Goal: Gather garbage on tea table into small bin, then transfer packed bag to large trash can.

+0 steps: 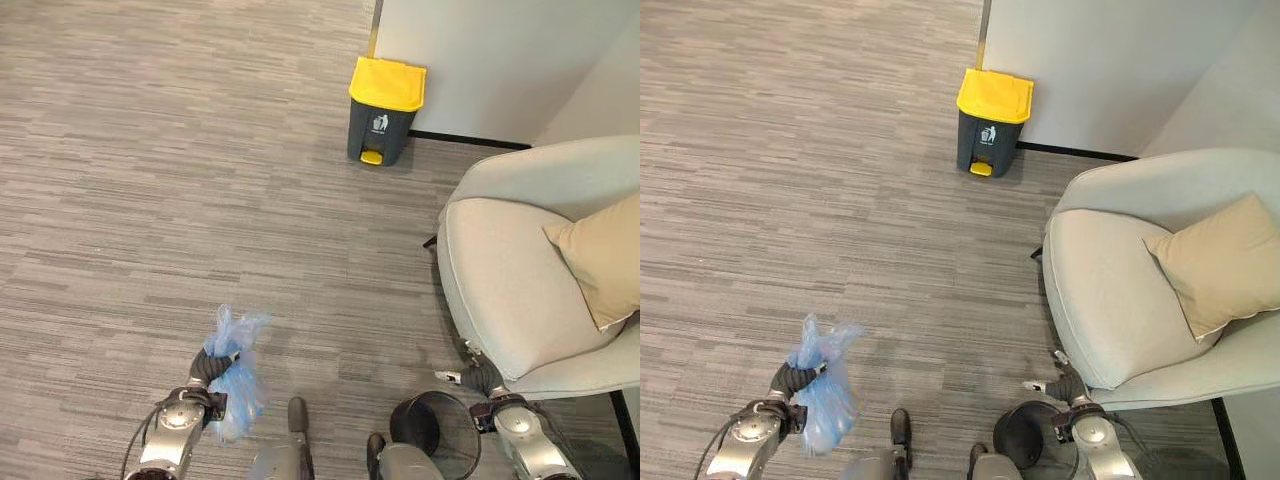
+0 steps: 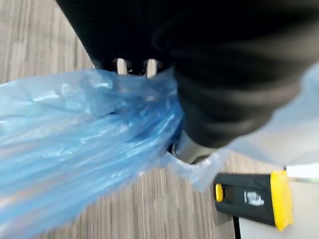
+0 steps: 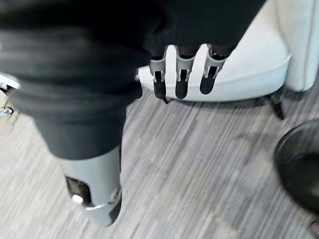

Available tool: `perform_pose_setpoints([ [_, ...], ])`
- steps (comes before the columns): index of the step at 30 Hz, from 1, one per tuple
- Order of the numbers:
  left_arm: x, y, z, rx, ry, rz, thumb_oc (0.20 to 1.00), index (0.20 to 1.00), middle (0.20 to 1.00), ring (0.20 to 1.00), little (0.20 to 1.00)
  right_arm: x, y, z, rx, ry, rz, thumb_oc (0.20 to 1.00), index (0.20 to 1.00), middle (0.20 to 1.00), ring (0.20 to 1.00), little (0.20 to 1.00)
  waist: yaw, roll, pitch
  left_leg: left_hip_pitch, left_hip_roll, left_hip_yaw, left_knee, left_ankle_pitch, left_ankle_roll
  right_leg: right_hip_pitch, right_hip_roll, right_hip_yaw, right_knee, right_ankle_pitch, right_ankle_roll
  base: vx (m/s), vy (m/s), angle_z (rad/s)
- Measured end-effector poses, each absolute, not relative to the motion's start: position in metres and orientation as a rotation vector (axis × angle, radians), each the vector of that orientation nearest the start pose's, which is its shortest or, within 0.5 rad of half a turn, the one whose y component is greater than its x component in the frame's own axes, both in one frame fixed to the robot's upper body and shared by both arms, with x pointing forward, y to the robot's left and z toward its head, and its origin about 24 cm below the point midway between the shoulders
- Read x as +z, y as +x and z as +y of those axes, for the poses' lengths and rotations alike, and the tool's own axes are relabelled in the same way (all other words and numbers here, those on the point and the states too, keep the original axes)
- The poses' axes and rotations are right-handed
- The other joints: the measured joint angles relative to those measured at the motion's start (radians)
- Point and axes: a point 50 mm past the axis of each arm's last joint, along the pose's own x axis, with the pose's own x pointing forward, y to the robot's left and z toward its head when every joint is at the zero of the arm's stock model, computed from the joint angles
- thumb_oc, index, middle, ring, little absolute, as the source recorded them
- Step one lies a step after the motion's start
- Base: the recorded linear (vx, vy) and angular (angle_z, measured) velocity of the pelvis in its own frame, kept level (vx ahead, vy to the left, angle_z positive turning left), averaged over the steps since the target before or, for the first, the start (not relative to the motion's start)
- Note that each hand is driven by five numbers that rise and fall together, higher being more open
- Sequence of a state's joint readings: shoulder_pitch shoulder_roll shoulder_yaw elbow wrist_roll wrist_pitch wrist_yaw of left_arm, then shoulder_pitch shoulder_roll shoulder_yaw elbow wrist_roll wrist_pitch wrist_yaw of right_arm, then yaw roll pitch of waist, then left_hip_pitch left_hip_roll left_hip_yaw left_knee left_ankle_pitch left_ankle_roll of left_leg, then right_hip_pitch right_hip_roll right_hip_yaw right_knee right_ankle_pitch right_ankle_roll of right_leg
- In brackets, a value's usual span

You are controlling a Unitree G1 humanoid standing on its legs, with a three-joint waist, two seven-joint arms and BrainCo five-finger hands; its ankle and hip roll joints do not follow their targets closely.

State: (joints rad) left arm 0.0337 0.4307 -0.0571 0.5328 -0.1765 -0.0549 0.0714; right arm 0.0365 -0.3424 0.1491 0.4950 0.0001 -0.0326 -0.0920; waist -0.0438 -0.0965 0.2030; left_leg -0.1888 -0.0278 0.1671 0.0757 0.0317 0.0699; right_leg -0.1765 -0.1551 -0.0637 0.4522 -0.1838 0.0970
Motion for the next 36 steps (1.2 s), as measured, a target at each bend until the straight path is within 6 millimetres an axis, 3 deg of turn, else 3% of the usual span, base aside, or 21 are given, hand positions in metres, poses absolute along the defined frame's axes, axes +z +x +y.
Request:
perform_pose_setpoints([
  [3, -0.050, 0.205, 0.279, 0.214, 0.284, 0.503, 0.200, 0.200, 0.200, 0.200, 0.200, -0.056, 0.214, -0.222, -0.014, -0.384, 0.466, 1.000, 1.000, 1.000, 1.000, 1.000, 0.007, -0.004, 0.033, 0.044, -0.015, -0.011, -0.035, -0.029, 0.035, -0.155, 0.065, 0.011, 0.080, -0.032, -0.011, 0.37, 0.153, -0.12],
  [5, -0.058, 0.200, 0.281, 0.225, 0.278, 0.539, 0.200, 0.200, 0.200, 0.200, 0.200, -0.059, 0.211, -0.222, -0.015, -0.382, 0.479, 1.000, 1.000, 1.000, 1.000, 1.000, -0.003, -0.028, 0.045, 0.078, -0.049, -0.001, -0.054, -0.052, 0.040, -0.258, 0.067, -0.082, -0.101, 0.051, -0.011, 0.57, 0.048, 0.15],
  [7, -0.065, 0.192, 0.279, 0.237, 0.264, 0.570, 0.200, 0.200, 0.200, 0.200, 0.200, -0.062, 0.211, -0.224, -0.021, -0.385, 0.502, 1.000, 1.000, 1.000, 1.000, 1.000, -0.003, -0.036, 0.072, 0.090, -0.078, 0.018, 0.087, -0.183, 0.051, -0.300, 0.010, -0.233, -0.372, 0.149, -0.024, 0.57, -0.030, 0.04],
  [10, -0.071, 0.184, 0.275, 0.256, 0.228, 0.585, 0.200, 0.200, 0.200, 0.200, 0.200, -0.067, 0.205, -0.226, -0.026, -0.386, 0.537, 1.000, 1.000, 1.000, 1.000, 1.000, -0.001, 0.011, 0.075, 0.192, -0.078, -0.025, 0.140, -0.336, 0.003, -0.296, 0.004, -0.290, -0.331, 0.199, -0.024, 0.78, -0.207, 0.26],
  [12, -0.080, 0.179, 0.254, 0.204, 0.193, 0.607, 0.200, 0.200, 0.200, 0.200, 0.200, -0.074, 0.195, -0.233, -0.034, -0.401, 0.584, 1.000, 1.000, 1.000, 1.000, 1.000, -0.012, 0.064, 0.030, 0.344, 0.014, -0.113, 0.173, -0.268, -0.192, -0.176, 0.067, -0.251, -0.180, 0.211, -0.194, 0.75, -0.354, 0.89],
  [14, -0.081, 0.172, 0.255, 0.200, 0.193, 0.611, 0.200, 0.200, 0.200, 0.200, 0.200, -0.062, 0.206, -0.241, -0.040, -0.431, 0.530, 1.000, 1.000, 1.000, 1.000, 1.000, 0.004, 0.083, -0.019, 0.165, 0.103, -0.086, 0.638, -0.084, -0.197, -0.023, 0.155, -0.239, -0.247, 0.098, -0.233, 0.56, -0.222, -0.05],
  [16, -0.070, 0.177, 0.270, 0.205, 0.246, 0.585, 0.200, 0.200, 0.200, 0.200, 0.200, -0.056, 0.212, -0.243, -0.062, -0.427, 0.506, 1.000, 1.000, 1.000, 1.000, 1.000, -0.002, 0.008, -0.044, -0.095, 0.105, -0.067, 0.758, -0.184, -0.110, 0.118, 0.159, -0.142, -0.347, 0.087, -0.223, 0.44, -0.045, -0.13],
  [17, -0.056, 0.190, 0.275, 0.198, 0.275, 0.520, 0.200, 0.200, 0.200, 0.200, 0.200, -0.059, 0.211, -0.240, -0.077, -0.401, 0.514, 1.000, 1.000, 1.000, 1.000, 1.000, 0.014, -0.099, -0.025, -0.189, 0.003, -0.037, 0.563, -0.228, -0.032, 0.203, 0.088, -0.034, -0.440, 0.074, -0.195, 0.31, 0.061, -0.34],
  [19, -0.053, 0.193, 0.272, 0.180, 0.280, 0.504, 0.200, 0.200, 0.200, 0.200, 0.200, -0.058, 0.223, -0.240, -0.094, -0.392, 0.504, 1.000, 1.000, 1.000, 1.000, 1.000, 0.067, -0.071, 0.019, -0.408, -0.015, -0.025, 0.106, -0.030, -0.026, 0.361, 0.127, -0.066, -0.444, 0.034, -0.078, 0.43, 0.141, -1.07],
  [21, -0.074, 0.160, 0.273, 0.175, 0.290, 0.621, 0.200, 0.200, 0.200, 0.200, 0.200, -0.088, 0.182, -0.236, -0.067, -0.393, 0.650, 1.000, 1.000, 1.000, 1.000, 1.000, 0.082, 0.016, -0.025, -0.355, -0.011, -0.042, 0.086, -0.052, 0.045, 0.578, 0.187, -0.071, -0.398, 0.004, -0.033, 0.49, 0.291, -1.05],
  [22, -0.072, 0.169, 0.273, 0.176, 0.292, 0.611, 0.200, 0.200, 0.200, 0.200, 0.200, -0.094, 0.175, -0.229, -0.052, -0.381, 0.676, 1.000, 1.000, 1.000, 1.000, 1.000, 0.059, -0.030, -0.027, -0.334, -0.039, -0.003, 0.110, -0.038, 0.042, 0.531, 0.125, -0.075, -0.292, -0.068, -0.023, 0.44, 0.324, -1.15],
  [24, -0.068, 0.184, 0.266, 0.172, 0.267, 0.576, 0.200, 0.200, 0.200, 0.200, 0.200, -0.082, 0.192, -0.228, -0.056, -0.380, 0.609, 1.000, 1.000, 1.000, 1.000, 1.000, 0.043, -0.016, -0.018, -0.116, -0.073, -0.020, 0.020, 0.127, 0.072, 0.415, 0.087, -0.038, -0.265, -0.149, -0.010, 0.40, 0.357, -1.44],
  [25, -0.060, 0.201, 0.264, 0.171, 0.261, 0.527, 0.200, 0.200, 0.200, 0.200, 0.200, -0.079, 0.194, -0.227, -0.048, -0.389, 0.593, 1.000, 1.000, 1.000, 1.000, 1.000, 0.010, -0.019, -0.044, -0.029, -0.104, 0.001, -0.009, 0.011, 0.057, 0.250, 0.116, -0.049, -0.236, -0.092, -0.048, 0.32, 0.351, -0.87],
  [26, -0.053, 0.211, 0.269, 0.174, 0.276, 0.497, 0.200, 0.200, 0.200, 0.200, 0.200, -0.078, 0.196, -0.220, -0.024, -0.388, 0.584, 1.000, 1.000, 1.000, 1.000, 1.000, -0.019, -0.032, -0.064, -0.073, -0.075, 0.030, 0.241, -0.120, 0.150, 0.205, 0.073, -0.017, -0.136, -0.094, -0.020, 0.25, 0.234, -0.84],
  [27, -0.057, 0.207, 0.279, 0.218, 0.276, 0.536, 0.200, 0.200, 0.200, 0.200, 0.200, -0.074, 0.202, -0.213, -0.007, -0.372, 0.557, 1.000, 1.000, 1.000, 1.000, 1.000, -0.011, 0.005, -0.059, -0.003, -0.079, 0.029, 0.228, -0.193, 0.085, 0.117, 0.053, -0.028, 0.105, -0.123, 0.006, 0.19, 0.119, -0.48],
  [29, -0.055, 0.215, 0.272, 0.208, 0.261, 0.516, 0.200, 0.200, 0.200, 0.200, 0.200, -0.069, 0.201, -0.215, -0.002, -0.389, 0.531, 1.000, 1.000, 1.000, 1.000, 1.000, -0.033, 0.063, -0.040, 0.117, -0.098, -0.031, 0.072, -0.149, 0.045, 0.034, 0.070, -0.100, 0.154, -0.130, -0.027, 0.12, -0.010, 0.03],
  [30, -0.053, 0.225, 0.268, 0.214, 0.243, 0.500, 0.200, 0.200, 0.200, 0.200, 0.200, -0.065, 0.208, -0.216, 0.008, -0.402, 0.513, 1.000, 1.000, 1.000, 1.000, 1.000, -0.032, 0.068, -0.003, 0.100, -0.103, -0.055, 0.143, -0.137, -0.133, -0.015, 0.101, -0.094, 0.046, -0.100, -0.103, 0.07, -0.057, 0.59],
  [31, -0.047, 0.229, 0.273, 0.203, 0.270, 0.479, 0.200, 0.200, 0.200, 0.200, 0.200, -0.064, 0.214, -0.206, 0.035, -0.394, 0.502, 1.000, 1.000, 1.000, 1.000, 1.000, -0.032, -0.040, 0.020, -0.039, -0.169, -0.022, 0.383, -0.021, -0.279, -0.053, 0.012, -0.038, -0.154, -0.002, -0.165, 0.06, -0.085, 1.06],
  [32, -0.046, 0.221, 0.278, 0.211, 0.284, 0.481, 0.200, 0.200, 0.200, 0.200, 0.200, -0.066, 0.215, -0.209, 0.011, -0.378, 0.514, 1.000, 1.000, 1.000, 1.000, 1.000, -0.031, -0.059, 0.029, -0.146, -0.059, -0.016, 0.482, -0.160, -0.037, -0.037, -0.058, -0.060, -0.214, 0.200, -0.056, 0.10, -0.134, 0.88],
  [33, -0.048, 0.216, 0.277, 0.207, 0.282, 0.486, 0.200, 0.200, 0.200, 0.200, 0.200, -0.066, 0.214, -0.215, -0.007, -0.385, 0.523, 1.000, 1.000, 1.000, 1.000, 1.000, -0.020, -0.005, 0.022, -0.140, 0.069, -0.072, 0.318, -0.128, -0.054, -0.027, -0.021, -0.082, -0.171, 0.155, -0.001, 0.11, -0.136, 0.57],
  [36, -0.062, 0.188, 0.277, 0.225, 0.261, 0.553, 0.200, 0.200, 0.200, 0.200, 0.200, -0.069, 0.211, -0.214, 0.013, -0.385, 0.535, 1.000, 1.000, 1.000, 1.000, 1.000, 0.033, 0.012, 0.032, 0.023, 0.073, -0.051, 0.098, -0.051, -0.061, 0.012, 0.008, -0.079, -0.144, 0.035, 0.016, 0.07, -0.071, -0.02],
])
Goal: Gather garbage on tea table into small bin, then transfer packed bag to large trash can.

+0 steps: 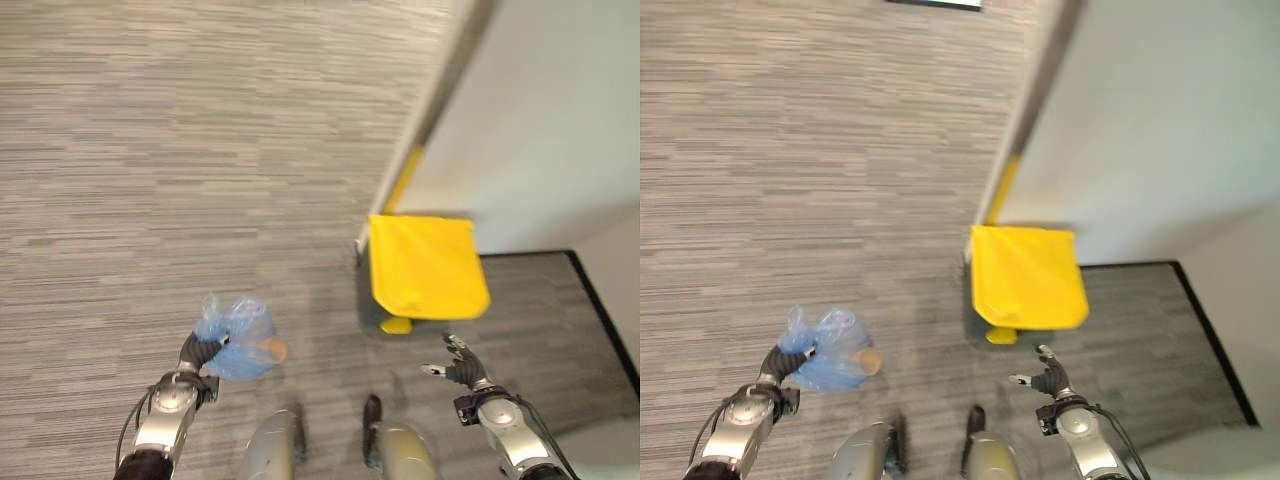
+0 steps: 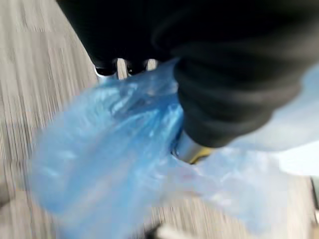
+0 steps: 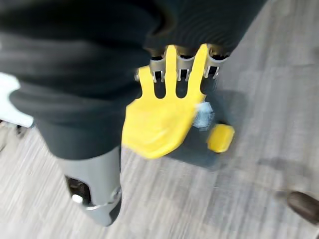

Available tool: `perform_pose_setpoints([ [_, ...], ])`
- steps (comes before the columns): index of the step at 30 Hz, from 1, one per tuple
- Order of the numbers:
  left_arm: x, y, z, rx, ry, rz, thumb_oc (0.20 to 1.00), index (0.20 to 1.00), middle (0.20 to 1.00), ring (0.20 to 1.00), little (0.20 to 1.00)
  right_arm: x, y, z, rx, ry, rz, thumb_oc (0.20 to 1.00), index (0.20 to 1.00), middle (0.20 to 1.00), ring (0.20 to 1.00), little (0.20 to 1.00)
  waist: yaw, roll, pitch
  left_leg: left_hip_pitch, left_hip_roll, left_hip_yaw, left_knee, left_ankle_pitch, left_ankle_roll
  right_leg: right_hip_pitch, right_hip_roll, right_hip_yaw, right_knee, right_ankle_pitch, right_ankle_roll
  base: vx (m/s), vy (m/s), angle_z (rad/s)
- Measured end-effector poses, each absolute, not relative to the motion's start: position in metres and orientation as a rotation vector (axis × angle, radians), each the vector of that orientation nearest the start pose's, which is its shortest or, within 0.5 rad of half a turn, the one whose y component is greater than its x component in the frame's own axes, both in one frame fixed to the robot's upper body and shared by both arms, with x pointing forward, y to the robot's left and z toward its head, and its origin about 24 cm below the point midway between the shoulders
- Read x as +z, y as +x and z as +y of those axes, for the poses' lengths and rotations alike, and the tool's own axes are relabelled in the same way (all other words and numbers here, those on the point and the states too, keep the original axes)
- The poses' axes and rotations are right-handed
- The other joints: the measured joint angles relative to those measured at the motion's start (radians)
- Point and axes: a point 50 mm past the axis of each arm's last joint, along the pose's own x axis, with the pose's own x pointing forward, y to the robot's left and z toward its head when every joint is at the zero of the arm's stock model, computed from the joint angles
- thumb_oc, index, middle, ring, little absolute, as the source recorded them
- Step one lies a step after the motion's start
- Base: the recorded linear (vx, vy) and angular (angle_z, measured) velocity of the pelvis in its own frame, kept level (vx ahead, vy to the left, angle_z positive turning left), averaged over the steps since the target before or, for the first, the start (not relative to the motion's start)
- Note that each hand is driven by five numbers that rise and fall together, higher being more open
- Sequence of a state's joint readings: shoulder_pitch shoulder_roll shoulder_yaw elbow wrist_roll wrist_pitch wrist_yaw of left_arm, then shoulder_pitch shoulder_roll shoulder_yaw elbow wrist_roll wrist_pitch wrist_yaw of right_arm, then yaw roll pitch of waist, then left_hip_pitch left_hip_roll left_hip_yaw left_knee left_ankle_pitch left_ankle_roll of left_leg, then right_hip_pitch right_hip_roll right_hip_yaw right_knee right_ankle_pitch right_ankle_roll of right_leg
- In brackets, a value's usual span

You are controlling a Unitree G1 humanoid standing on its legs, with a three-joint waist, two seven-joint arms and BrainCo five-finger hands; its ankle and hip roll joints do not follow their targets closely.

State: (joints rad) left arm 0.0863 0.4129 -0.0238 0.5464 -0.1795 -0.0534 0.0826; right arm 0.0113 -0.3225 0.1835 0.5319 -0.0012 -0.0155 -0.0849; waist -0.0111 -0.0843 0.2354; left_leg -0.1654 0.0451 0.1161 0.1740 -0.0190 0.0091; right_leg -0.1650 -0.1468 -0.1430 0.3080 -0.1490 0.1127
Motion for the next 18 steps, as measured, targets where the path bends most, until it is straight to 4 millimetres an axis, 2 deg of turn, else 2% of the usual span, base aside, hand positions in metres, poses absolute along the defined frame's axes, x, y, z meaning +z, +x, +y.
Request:
perform_pose_setpoints([
  [1, -0.067, 0.181, 0.275, 0.219, 0.258, 0.578, 0.200, 0.200, 0.200, 0.200, 0.200, -0.067, 0.214, -0.216, 0.007, -0.389, 0.525, 1.000, 1.000, 1.000, 1.000, 1.000, 0.003, 0.015, -0.001, 0.042, -0.001, 0.005, -0.041, 0.010, 0.007, 0.018, 0.023, -0.003, -0.041, 0.004, 0.002, 0.10, -0.105, -0.01],
  [2, -0.071, 0.176, 0.272, 0.207, 0.251, 0.595, 0.200, 0.200, 0.200, 0.200, 0.200, -0.063, 0.218, -0.220, 0.000, -0.402, 0.512, 1.000, 1.000, 1.000, 1.000, 1.000, -0.001, 0.017, -0.009, 0.107, -0.018, 0.008, -0.086, 0.011, 0.007, 0.054, 0.049, -0.004, -0.205, 0.068, -0.020, 0.07, -0.097, 0.06],
  [3, -0.073, 0.175, 0.271, 0.207, 0.247, 0.600, 0.200, 0.200, 0.200, 0.200, 0.200, -0.064, 0.216, -0.220, 0.000, -0.402, 0.517, 1.000, 1.000, 1.000, 1.000, 1.000, -0.004, 0.012, -0.013, 0.140, -0.032, 0.010, -0.102, 0.011, 0.007, 0.076, 0.056, 0.000, -0.302, 0.135, -0.045, 0.08, -0.103, 0.21],
  [4, -0.072, 0.176, 0.270, 0.201, 0.245, 0.593, 0.200, 0.200, 0.200, 0.200, 0.200, -0.071, 0.206, -0.222, 0.000, -0.400, 0.552, 1.000, 1.000, 1.000, 1.000, 1.000, -0.008, -0.018, -0.040, 0.205, -0.077, 0.014, -0.130, 0.010, 0.006, 0.092, 0.051, 0.006, -0.391, 0.339, -0.086, 0.05, -0.070, 0.24],
  [5, -0.074, 0.175, 0.268, 0.202, 0.234, 0.601, 0.200, 0.200, 0.200, 0.200, 0.200, -0.076, 0.198, -0.225, -0.006, -0.404, 0.580, 1.000, 1.000, 1.000, 1.000, 1.000, -0.009, -0.021, -0.061, 0.234, -0.086, 0.017, -0.143, 0.001, -0.005, 0.105, 0.050, -0.014, -0.390, 0.347, -0.104, 0.05, -0.061, 0.03],
  [6, -0.077, 0.171, 0.264, 0.199, 0.222, 0.610, 0.200, 0.200, 0.200, 0.200, 0.200, -0.078, 0.195, -0.227, -0.008, -0.408, 0.596, 1.000, 1.000, 1.000, 1.000, 1.000, -0.004, -0.011, -0.078, 0.243, -0.076, 0.030, -0.139, 0.000, -0.007, 0.111, 0.060, -0.003, -0.390, 0.348, -0.105, 0.01, -0.039, -0.15],
  [7, -0.077, 0.170, 0.264, 0.196, 0.219, 0.613, 0.200, 0.200, 0.200, 0.200, 0.200, -0.077, 0.196, -0.227, -0.008, -0.408, 0.593, 1.000, 1.000, 1.000, 1.000, 1.000, -0.004, -0.014, -0.081, 0.224, -0.076, 0.035, -0.085, -0.012, -0.021, 0.120, 0.054, 0.005, -0.390, 0.349, -0.109, 0.00, -0.025, -0.23],
  [8, -0.078, 0.168, 0.263, 0.191, 0.217, 0.619, 0.200, 0.200, 0.200, 0.200, 0.200, -0.075, 0.198, -0.227, -0.006, -0.411, 0.584, 1.000, 1.000, 1.000, 1.000, 1.000, -0.006, -0.024, -0.083, 0.194, -0.074, 0.038, -0.052, -0.055, -0.021, 0.129, 0.045, 0.014, -0.390, 0.346, -0.114, -0.02, -0.021, -0.11],
  [9, -0.078, 0.168, 0.263, 0.185, 0.216, 0.619, 0.200, 0.200, 0.200, 0.200, 0.200, -0.075, 0.198, -0.229, -0.011, -0.414, 0.581, 1.000, 1.000, 1.000, 1.000, 1.000, -0.005, -0.025, -0.084, 0.189, -0.068, 0.036, -0.097, -0.061, -0.012, 0.133, 0.046, 0.021, -0.390, 0.342, -0.117, -0.02, -0.008, -0.18],
  [10, -0.076, 0.171, 0.261, 0.179, 0.215, 0.607, 0.200, 0.200, 0.200, 0.200, 0.200, -0.074, 0.197, -0.232, -0.015, -0.423, 0.585, 1.000, 1.000, 1.000, 1.000, 1.000, -0.012, -0.018, -0.086, 0.183, -0.048, 0.034, -0.168, -0.037, -0.013, 0.130, 0.058, 0.024, -0.390, 0.339, -0.116, -0.04, -0.003, -0.27],
  [11, -0.076, 0.171, 0.260, 0.177, 0.212, 0.606, 0.200, 0.200, 0.200, 0.200, 0.200, -0.072, 0.199, -0.236, -0.017, -0.438, 0.577, 1.000, 1.000, 1.000, 1.000, 1.000, -0.010, 0.008, -0.087, 0.181, -0.020, 0.032, -0.220, 0.030, -0.013, 0.130, 0.087, 0.027, -0.390, 0.330, -0.108, -0.06, 0.006, -0.51],
  [12, -0.077, 0.169, 0.264, 0.185, 0.219, 0.615, 0.200, 0.200, 0.200, 0.200, 0.200, -0.073, 0.200, -0.236, -0.017, -0.438, 0.586, 1.000, 1.000, 1.000, 1.000, 1.000, -0.001, 0.004, -0.086, 0.188, -0.006, 0.041, -0.223, 0.069, -0.021, 0.130, 0.097, 0.045, -0.390, 0.309, -0.101, -0.07, 0.011, -0.47],
  [13, -0.077, 0.167, 0.266, 0.185, 0.228, 0.623, 0.200, 0.200, 0.200, 0.200, 0.200, -0.071, 0.201, -0.233, -0.004, -0.438, 0.571, 1.000, 1.000, 1.000, 1.000, 1.000, -0.004, 0.000, -0.090, 0.183, -0.009, 0.039, -0.219, 0.066, -0.021, 0.124, 0.097, 0.046, -0.392, 0.304, -0.094, -0.07, 0.018, -0.38],
  [14, -0.077, 0.168, 0.265, 0.180, 0.231, 0.626, 0.200, 0.200, 0.200, 0.200, 0.200, -0.074, 0.197, -0.234, -0.004, -0.439, 0.589, 1.000, 1.000, 1.000, 1.000, 1.000, -0.009, -0.013, -0.089, 0.183, -0.017, 0.041, -0.220, 0.053, -0.034, 0.120, 0.086, 0.049, -0.396, 0.272, -0.085, -0.07, 0.058, -0.13],
  [18, -0.080, 0.167, 0.260, 0.149, 0.239, 0.637, 0.200, 0.200, 0.200, 0.200, 0.200, -0.083, 0.184, -0.237, -0.009, -0.439, 0.639, 1.000, 1.000, 1.000, 1.000, 1.000, -0.013, -0.028, -0.091, 0.182, -0.035, 0.062, -0.225, 0.052, -0.032, 0.103, 0.068, 0.065, -0.396, 0.274, -0.076, -0.07, 0.059, -0.20],
])
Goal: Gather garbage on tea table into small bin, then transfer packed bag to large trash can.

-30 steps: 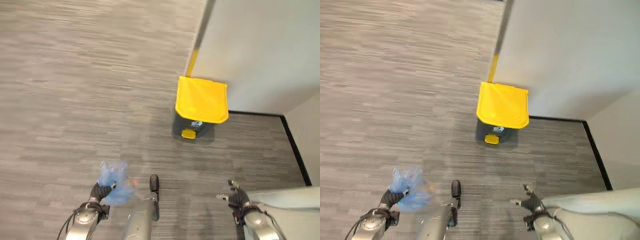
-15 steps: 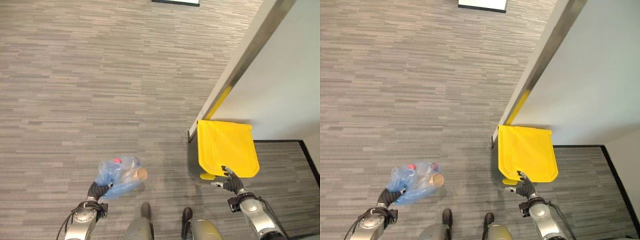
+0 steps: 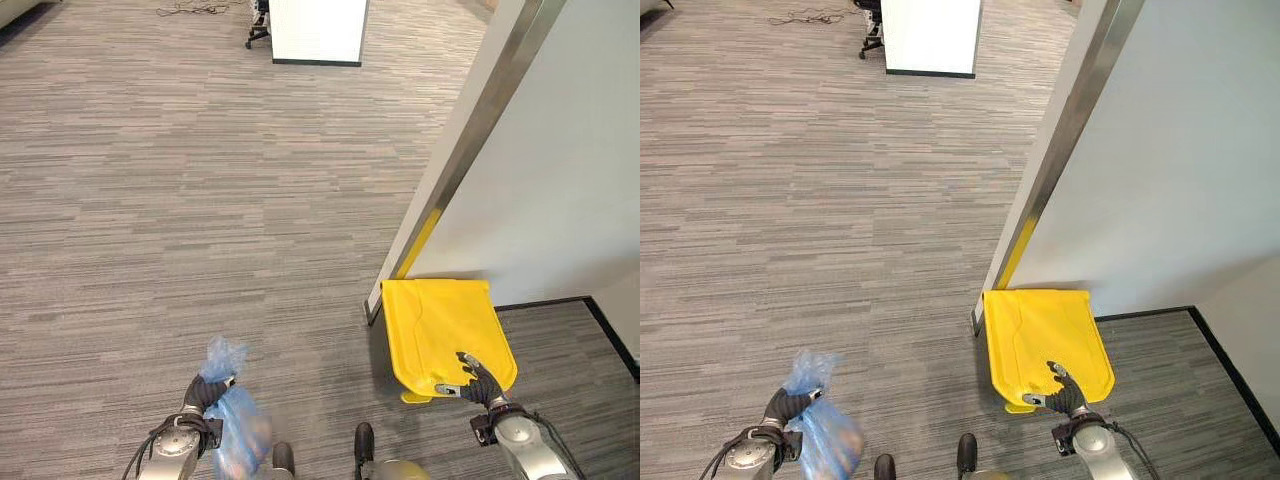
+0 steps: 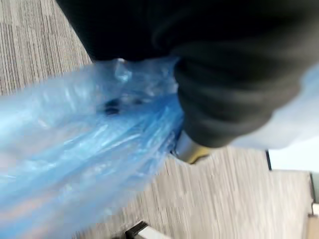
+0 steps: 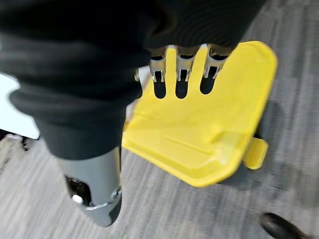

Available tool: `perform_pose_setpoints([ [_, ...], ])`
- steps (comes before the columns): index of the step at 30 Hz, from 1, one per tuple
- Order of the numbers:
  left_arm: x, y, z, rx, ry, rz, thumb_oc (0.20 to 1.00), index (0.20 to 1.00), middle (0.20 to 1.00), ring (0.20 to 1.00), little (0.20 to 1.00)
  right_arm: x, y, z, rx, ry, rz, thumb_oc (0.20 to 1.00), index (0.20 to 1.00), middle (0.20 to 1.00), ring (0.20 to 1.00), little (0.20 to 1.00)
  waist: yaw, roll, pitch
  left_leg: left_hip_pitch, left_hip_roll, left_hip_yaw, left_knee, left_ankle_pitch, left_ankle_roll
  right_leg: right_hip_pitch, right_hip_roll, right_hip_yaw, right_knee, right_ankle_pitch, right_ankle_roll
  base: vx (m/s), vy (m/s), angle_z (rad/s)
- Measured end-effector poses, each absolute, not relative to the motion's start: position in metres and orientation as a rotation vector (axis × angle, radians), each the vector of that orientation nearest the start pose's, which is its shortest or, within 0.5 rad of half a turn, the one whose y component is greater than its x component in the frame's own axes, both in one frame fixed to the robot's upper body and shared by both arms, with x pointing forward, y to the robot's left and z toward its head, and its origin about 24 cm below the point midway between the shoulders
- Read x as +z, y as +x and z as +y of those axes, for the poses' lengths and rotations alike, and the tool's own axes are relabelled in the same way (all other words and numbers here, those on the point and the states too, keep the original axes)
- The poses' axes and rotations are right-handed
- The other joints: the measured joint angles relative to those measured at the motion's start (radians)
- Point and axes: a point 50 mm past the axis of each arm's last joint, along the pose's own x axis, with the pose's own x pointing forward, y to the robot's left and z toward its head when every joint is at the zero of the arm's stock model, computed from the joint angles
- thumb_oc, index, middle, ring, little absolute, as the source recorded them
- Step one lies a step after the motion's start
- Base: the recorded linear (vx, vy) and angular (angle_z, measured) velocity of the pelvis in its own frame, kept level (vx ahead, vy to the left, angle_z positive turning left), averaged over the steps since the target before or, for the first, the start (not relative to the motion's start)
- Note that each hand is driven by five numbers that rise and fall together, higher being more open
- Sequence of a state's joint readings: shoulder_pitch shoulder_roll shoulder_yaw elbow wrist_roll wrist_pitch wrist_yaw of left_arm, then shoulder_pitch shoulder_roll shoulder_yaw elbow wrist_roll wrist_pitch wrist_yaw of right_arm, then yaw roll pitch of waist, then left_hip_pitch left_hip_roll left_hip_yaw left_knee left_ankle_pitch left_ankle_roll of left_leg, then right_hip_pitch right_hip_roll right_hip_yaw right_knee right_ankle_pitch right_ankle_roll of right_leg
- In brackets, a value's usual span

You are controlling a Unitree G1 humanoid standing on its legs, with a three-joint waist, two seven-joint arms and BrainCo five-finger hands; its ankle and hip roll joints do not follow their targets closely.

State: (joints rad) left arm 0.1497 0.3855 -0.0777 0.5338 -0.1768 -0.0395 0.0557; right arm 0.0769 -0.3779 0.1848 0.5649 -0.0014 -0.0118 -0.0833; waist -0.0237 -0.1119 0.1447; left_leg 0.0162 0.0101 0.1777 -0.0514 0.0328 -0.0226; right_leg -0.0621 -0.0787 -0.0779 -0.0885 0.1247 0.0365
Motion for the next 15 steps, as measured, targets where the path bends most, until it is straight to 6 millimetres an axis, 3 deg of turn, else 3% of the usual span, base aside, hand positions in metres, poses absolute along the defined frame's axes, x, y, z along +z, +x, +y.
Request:
perform_pose_setpoints([
  [4, -0.079, 0.166, 0.263, 0.153, 0.248, 0.639, 0.200, 0.200, 0.200, 0.200, 0.200, -0.084, 0.183, -0.235, -0.001, -0.433, 0.643, 1.000, 1.000, 1.000, 1.000, 1.000, 0.004, -0.009, 0.004, 0.000, -0.012, 0.045, -0.009, -0.002, 0.017, -0.028, -0.015, 0.022, 0.001, 0.024, 0.032, -0.09, 0.016, -0.41],
  [6, -0.075, 0.171, 0.265, 0.154, 0.258, 0.621, 0.200, 0.200, 0.200, 0.200, 0.200, -0.083, 0.187, -0.231, 0.005, -0.423, 0.633, 1.000, 1.000, 1.000, 1.000, 1.000, 0.002, -0.020, 0.020, -0.009, -0.012, 0.080, 0.018, -0.002, 0.039, -0.081, -0.015, 0.037, 0.080, 0.044, 0.056, -0.05, -0.136, -0.46],
  [8, -0.072, 0.176, 0.267, 0.157, 0.264, 0.608, 0.200, 0.200, 0.200, 0.200, 0.200, -0.083, 0.192, -0.227, 0.012, -0.417, 0.623, 1.000, 1.000, 1.000, 1.000, 1.000, -0.006, 0.001, 0.034, -0.026, 0.011, 0.107, 0.035, -0.001, 0.049, -0.097, -0.029, 0.017, 0.107, 0.001, 0.082, -0.02, -0.192, -0.25],
  [9, -0.070, 0.181, 0.266, 0.160, 0.259, 0.593, 0.200, 0.200, 0.200, 0.200, 0.200, -0.081, 0.195, -0.227, 0.015, -0.423, 0.614, 1.000, 1.000, 1.000, 1.000, 1.000, 0.001, 0.008, 0.038, -0.033, 0.034, 0.115, 0.041, -0.003, 0.049, -0.126, -0.037, -0.013, 0.184, -0.034, 0.077, 0.01, -0.155, -0.23],
  [10, -0.067, 0.185, 0.266, 0.161, 0.257, 0.575, 0.200, 0.200, 0.200, 0.200, 0.200, -0.080, 0.197, -0.227, 0.017, -0.424, 0.610, 1.000, 1.000, 1.000, 1.000, 1.000, 0.005, 0.034, 0.052, -0.036, 0.053, 0.115, 0.043, -0.003, 0.048, -0.134, -0.063, -0.027, 0.229, -0.055, 0.084, 0.00, -0.091, -0.28],
  [12, -0.066, 0.185, 0.270, 0.170, 0.270, 0.576, 0.200, 0.200, 0.200, 0.200, 0.200, -0.080, 0.197, -0.225, 0.026, -0.426, 0.610, 1.000, 1.000, 1.000, 1.000, 1.000, 0.005, 0.024, 0.047, -0.029, 0.055, 0.103, 0.042, -0.004, 0.032, -0.093, -0.142, -0.028, 0.229, -0.077, 0.102, 0.05, -0.380, -0.03],
  [13, -0.069, 0.182, 0.271, 0.180, 0.265, 0.587, 0.200, 0.200, 0.200, 0.200, 0.200, -0.083, 0.195, -0.226, 0.029, -0.425, 0.622, 1.000, 1.000, 1.000, 1.000, 1.000, 0.007, 0.009, 0.047, -0.029, 0.055, 0.088, 0.045, 0.009, 0.008, -0.064, -0.157, -0.029, 0.212, -0.082, 0.111, 0.08, -0.609, 0.13],
  [14, -0.078, 0.173, 0.273, 0.234, 0.225, 0.633, 0.200, 0.200, 0.200, 0.200, 0.200, -0.083, 0.195, -0.231, 0.018, -0.439, 0.639, 1.000, 1.000, 1.000, 1.000, 1.000, 0.012, 0.021, 0.041, -0.025, 0.088, 0.078, 0.042, 0.013, -0.031, -0.025, -0.115, -0.030, 0.162, -0.103, 0.103, 0.04, -0.424, -0.06],
  [15, -0.084, 0.162, 0.272, 0.237, 0.204, 0.662, 0.200, 0.200, 0.200, 0.200, 0.200, -0.080, 0.197, -0.232, 0.020, -0.446, 0.627, 1.000, 1.000, 1.000, 1.000, 1.000, 0.023, 0.046, 0.046, -0.025, 0.118, 0.075, 0.041, 0.021, -0.045, -0.010, -0.081, -0.032, 0.128, -0.081, 0.086, 0.03, -0.430, 0.01],
])
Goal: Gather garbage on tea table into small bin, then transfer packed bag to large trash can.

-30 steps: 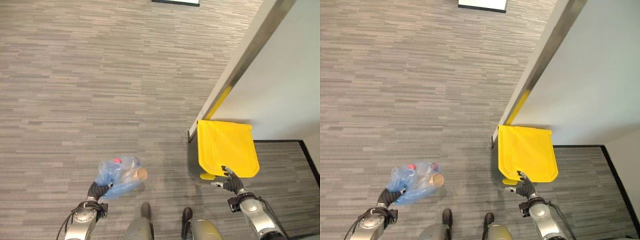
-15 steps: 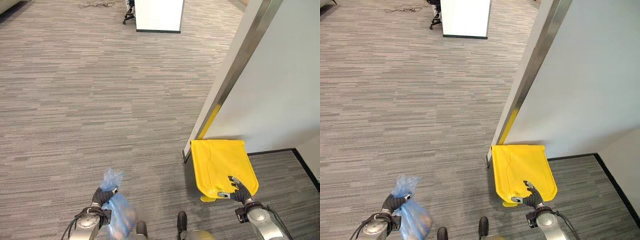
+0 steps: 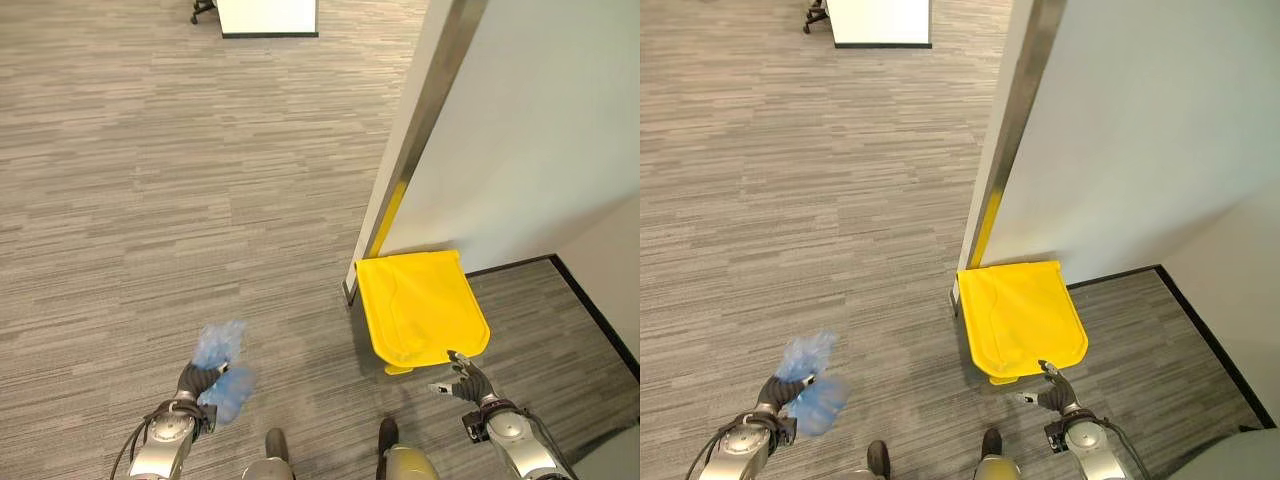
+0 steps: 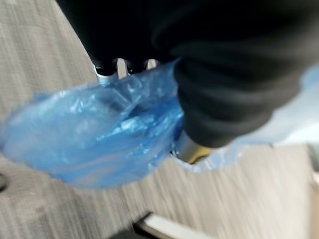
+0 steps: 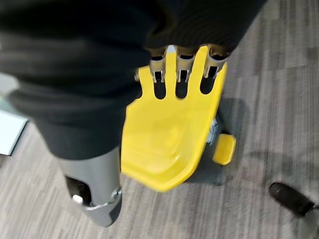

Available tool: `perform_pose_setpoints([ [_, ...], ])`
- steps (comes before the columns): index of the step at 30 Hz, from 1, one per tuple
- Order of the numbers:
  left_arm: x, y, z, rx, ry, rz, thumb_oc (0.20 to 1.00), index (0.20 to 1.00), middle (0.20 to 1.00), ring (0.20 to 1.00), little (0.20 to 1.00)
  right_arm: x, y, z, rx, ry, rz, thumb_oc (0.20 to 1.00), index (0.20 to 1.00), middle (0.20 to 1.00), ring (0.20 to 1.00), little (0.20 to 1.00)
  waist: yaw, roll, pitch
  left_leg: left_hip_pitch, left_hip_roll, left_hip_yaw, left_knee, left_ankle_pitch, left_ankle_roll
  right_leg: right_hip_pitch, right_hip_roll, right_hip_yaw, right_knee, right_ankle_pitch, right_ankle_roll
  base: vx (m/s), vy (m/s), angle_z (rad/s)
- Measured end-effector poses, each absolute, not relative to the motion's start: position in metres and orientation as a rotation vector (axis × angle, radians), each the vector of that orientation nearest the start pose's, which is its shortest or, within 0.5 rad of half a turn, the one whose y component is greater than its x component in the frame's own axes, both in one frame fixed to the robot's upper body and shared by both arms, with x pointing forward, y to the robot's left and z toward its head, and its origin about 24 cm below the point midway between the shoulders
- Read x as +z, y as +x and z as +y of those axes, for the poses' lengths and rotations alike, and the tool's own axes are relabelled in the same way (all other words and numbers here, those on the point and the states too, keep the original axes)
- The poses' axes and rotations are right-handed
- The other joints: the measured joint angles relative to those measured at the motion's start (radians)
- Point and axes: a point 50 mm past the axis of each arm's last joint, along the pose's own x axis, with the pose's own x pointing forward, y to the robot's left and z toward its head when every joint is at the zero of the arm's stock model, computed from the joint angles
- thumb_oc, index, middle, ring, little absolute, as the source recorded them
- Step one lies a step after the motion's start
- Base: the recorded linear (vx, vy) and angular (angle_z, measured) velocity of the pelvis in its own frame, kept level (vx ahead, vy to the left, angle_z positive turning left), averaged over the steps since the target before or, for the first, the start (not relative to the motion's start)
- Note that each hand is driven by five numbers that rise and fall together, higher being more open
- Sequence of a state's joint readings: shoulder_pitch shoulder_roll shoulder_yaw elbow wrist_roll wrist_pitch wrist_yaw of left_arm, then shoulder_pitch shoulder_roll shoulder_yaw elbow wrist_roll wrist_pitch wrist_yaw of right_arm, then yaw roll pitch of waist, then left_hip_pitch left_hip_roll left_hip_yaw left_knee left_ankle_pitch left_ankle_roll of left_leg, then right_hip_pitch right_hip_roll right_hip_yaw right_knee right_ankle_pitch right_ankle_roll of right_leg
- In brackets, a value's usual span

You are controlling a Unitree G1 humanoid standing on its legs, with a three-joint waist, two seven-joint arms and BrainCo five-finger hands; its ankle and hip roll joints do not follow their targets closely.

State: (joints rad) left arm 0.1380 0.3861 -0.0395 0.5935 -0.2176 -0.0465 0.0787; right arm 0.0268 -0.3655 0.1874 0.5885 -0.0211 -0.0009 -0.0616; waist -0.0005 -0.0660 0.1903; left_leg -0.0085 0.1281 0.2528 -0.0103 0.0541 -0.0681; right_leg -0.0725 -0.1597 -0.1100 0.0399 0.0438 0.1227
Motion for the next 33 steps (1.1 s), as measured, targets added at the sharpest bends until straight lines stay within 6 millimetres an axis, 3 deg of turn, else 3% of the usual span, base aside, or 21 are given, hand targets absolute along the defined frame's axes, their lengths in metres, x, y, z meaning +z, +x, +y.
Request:
perform_pose_setpoints([
  [3, -0.090, 0.157, 0.262, 0.233, 0.167, 0.681, 0.200, 0.200, 0.200, 0.200, 0.200, -0.077, 0.194, -0.247, 0.003, -0.490, 0.635, 1.000, 1.000, 1.000, 1.000, 1.000, 0.006, 0.058, -0.003, -0.030, 0.066, -0.051, -0.008, 0.039, -0.037, 0.029, 0.083, -0.033, -0.063, 0.031, -0.032, 0.02, -0.245, 0.18],
  [4, -0.091, 0.160, 0.257, 0.222, 0.161, 0.677, 0.200, 0.200, 0.200, 0.200, 0.200, -0.076, 0.192, -0.251, -0.004, -0.503, 0.641, 1.000, 1.000, 1.000, 1.000, 1.000, 0.001, 0.064, -0.004, -0.046, 0.077, -0.079, -0.006, 0.067, -0.033, 0.036, 0.096, -0.057, -0.075, 0.032, -0.043, 0.00, -0.166, 0.56],
  [6, -0.090, 0.168, 0.246, 0.169, 0.164, 0.662, 0.200, 0.200, 0.200, 0.200, 0.200, -0.074, 0.194, -0.256, -0.014, -0.517, 0.635, 1.000, 1.000, 1.000, 1.000, 1.000, 0.003, 0.043, 0.001, -0.082, 0.083, -0.121, 0.005, 0.160, -0.020, 0.034, 0.102, -0.087, -0.087, 0.030, -0.080, -0.03, -0.144, 0.53],
  [7, -0.091, 0.171, 0.238, 0.135, 0.166, 0.663, 0.200, 0.200, 0.200, 0.200, 0.200, -0.070, 0.200, -0.255, -0.024, -0.519, 0.612, 1.000, 1.000, 1.000, 1.000, 1.000, 0.002, 0.028, 0.007, -0.106, 0.076, -0.147, 0.044, 0.207, -0.044, 0.051, 0.108, -0.082, -0.112, 0.019, -0.116, -0.04, -0.102, 0.34],
  [9, -0.090, 0.174, 0.235, 0.112, 0.164, 0.657, 0.200, 0.200, 0.200, 0.200, 0.200, -0.070, 0.200, -0.256, -0.029, -0.518, 0.612, 1.000, 1.000, 1.000, 1.000, 1.000, -0.002, 0.006, 0.014, -0.116, 0.038, -0.161, 0.099, 0.181, -0.060, 0.072, 0.093, -0.086, -0.128, 0.025, -0.129, -0.04, -0.023, 0.14],
  [11, -0.090, 0.174, 0.235, 0.104, 0.162, 0.657, 0.200, 0.200, 0.200, 0.200, 0.200, -0.070, 0.199, -0.256, -0.032, -0.518, 0.611, 1.000, 1.000, 1.000, 1.000, 1.000, -0.016, 0.007, 0.009, -0.110, -0.031, -0.131, 0.122, 0.092, -0.026, 0.076, 0.085, -0.087, -0.121, 0.032, -0.131, -0.04, 0.037, 0.05],
  [13, -0.084, 0.180, 0.234, 0.097, 0.157, 0.619, 0.200, 0.200, 0.200, 0.200, 0.200, -0.076, 0.192, -0.253, -0.030, -0.502, 0.636, 1.000, 1.000, 1.000, 1.000, 1.000, -0.031, 0.019, 0.003, -0.072, -0.048, -0.134, 0.016, 0.071, -0.003, 0.054, 0.094, -0.078, -0.121, 0.067, -0.110, -0.03, 0.146, -0.09],
  [14, -0.084, 0.179, 0.237, 0.106, 0.155, 0.623, 0.200, 0.200, 0.200, 0.200, 0.200, -0.076, 0.194, -0.248, -0.029, -0.487, 0.629, 1.000, 1.000, 1.000, 1.000, 1.000, -0.038, 0.026, 0.000, -0.030, -0.048, -0.141, -0.054, 0.042, 0.023, 0.054, 0.103, -0.068, -0.121, 0.060, -0.082, -0.02, 0.143, -0.32],
  [16, -0.078, 0.186, 0.242, 0.107, 0.175, 0.603, 0.200, 0.200, 0.200, 0.200, 0.200, -0.083, 0.191, -0.243, -0.043, -0.444, 0.651, 1.000, 1.000, 1.000, 1.000, 1.000, -0.039, -0.002, -0.003, -0.025, -0.071, -0.125, -0.059, 0.037, 0.034, 0.049, 0.075, -0.049, -0.121, 0.064, -0.061, 0.00, 0.065, -0.19],
  [20, -0.074, 0.187, 0.252, 0.123, 0.205, 0.596, 0.200, 0.200, 0.200, 0.200, 0.200, -0.090, 0.183, -0.239, -0.043, -0.423, 0.682, 1.000, 1.000, 1.000, 1.000, 1.000, -0.045, -0.023, -0.016, -0.004, -0.111, -0.090, -0.065, 0.022, 0.061, 0.033, 0.034, -0.014, -0.100, 0.064, -0.028, 0.00, 0.079, -0.21],
  [27, -0.077, 0.174, 0.265, 0.174, 0.216, 0.626, 0.200, 0.200, 0.200, 0.200, 0.200, -0.089, 0.184, -0.238, -0.043, -0.421, 0.681, 1.000, 1.000, 1.000, 1.000, 1.000, -0.041, -0.037, -0.018, 0.027, -0.126, -0.046, -0.065, 0.006, 0.075, 0.027, 0.029, 0.044, -0.086, 0.086, -0.023, -0.02, 0.111, -0.24],
  [29, -0.076, 0.175, 0.267, 0.187, 0.217, 0.622, 0.200, 0.200, 0.200, 0.200, 0.200, -0.086, 0.190, -0.237, -0.042, -0.421, 0.664, 1.000, 1.000, 1.000, 1.000, 1.000, -0.038, -0.038, -0.006, 0.023, -0.130, -0.044, -0.045, -0.019, 0.100, -0.012, 0.027, 0.059, 0.000, 0.080, -0.011, 0.01, 0.143, -0.31],
  [32, -0.073, 0.176, 0.271, 0.211, 0.220, 0.614, 0.200, 0.200, 0.200, 0.200, 0.200, -0.083, 0.196, -0.235, -0.039, -0.419, 0.644, 1.000, 1.000, 1.000, 1.000, 1.000, -0.027, -0.043, 0.022, 0.051, -0.122, -0.019, -0.040, -0.030, 0.103, -0.105, 0.013, 0.035, 0.180, 0.064, 0.012, 0.07, 0.035, -0.35],
  [33, -0.074, 0.174, 0.273, 0.225, 0.216, 0.617, 0.200, 0.200, 0.200, 0.200, 0.200, -0.082, 0.198, -0.235, -0.037, -0.419, 0.638, 1.000, 1.000, 1.000, 1.000, 1.000, -0.021, -0.034, 0.035, 0.061, -0.125, -0.018, -0.053, -0.032, 0.106, -0.141, 0.000, 0.013, 0.235, 0.035, 0.056, 0.08, 0.029, -0.41],
])
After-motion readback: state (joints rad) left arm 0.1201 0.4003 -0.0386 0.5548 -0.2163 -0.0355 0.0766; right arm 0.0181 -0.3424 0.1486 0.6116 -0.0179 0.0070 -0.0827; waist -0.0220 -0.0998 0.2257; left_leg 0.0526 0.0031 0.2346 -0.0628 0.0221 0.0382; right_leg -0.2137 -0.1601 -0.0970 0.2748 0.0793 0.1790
